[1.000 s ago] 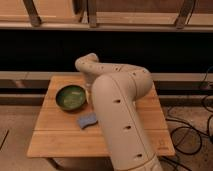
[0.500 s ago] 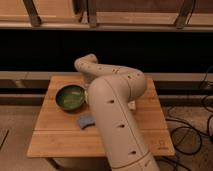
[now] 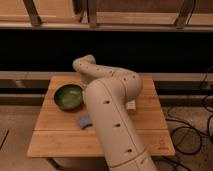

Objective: Place the pepper in the ceramic bowl

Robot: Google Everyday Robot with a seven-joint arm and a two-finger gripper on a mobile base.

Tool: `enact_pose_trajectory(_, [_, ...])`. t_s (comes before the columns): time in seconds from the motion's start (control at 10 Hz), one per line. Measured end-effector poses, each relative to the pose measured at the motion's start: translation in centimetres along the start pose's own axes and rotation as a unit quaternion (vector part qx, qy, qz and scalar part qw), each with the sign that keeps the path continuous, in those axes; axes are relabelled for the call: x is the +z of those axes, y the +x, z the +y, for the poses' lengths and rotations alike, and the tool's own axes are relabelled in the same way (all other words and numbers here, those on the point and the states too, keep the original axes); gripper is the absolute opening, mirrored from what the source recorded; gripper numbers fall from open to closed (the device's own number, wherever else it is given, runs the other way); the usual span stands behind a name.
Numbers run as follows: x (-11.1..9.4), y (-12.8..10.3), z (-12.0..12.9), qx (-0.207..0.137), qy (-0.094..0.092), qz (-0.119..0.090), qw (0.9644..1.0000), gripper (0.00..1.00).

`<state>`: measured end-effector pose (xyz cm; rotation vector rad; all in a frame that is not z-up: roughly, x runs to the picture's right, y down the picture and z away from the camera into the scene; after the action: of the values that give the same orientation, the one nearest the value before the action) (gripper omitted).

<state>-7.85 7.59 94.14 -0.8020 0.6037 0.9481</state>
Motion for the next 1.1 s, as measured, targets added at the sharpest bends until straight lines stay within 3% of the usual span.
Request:
enact_pose_trajectory(0.7, [2.5, 1.2, -2.0, 0.035, -0.001, 0.032, 0.9989, 0.62])
enact_pose_trajectory(1.1, [2.5, 1.0, -2.9, 0.051, 0.007, 0.029, 0.9983, 0.24])
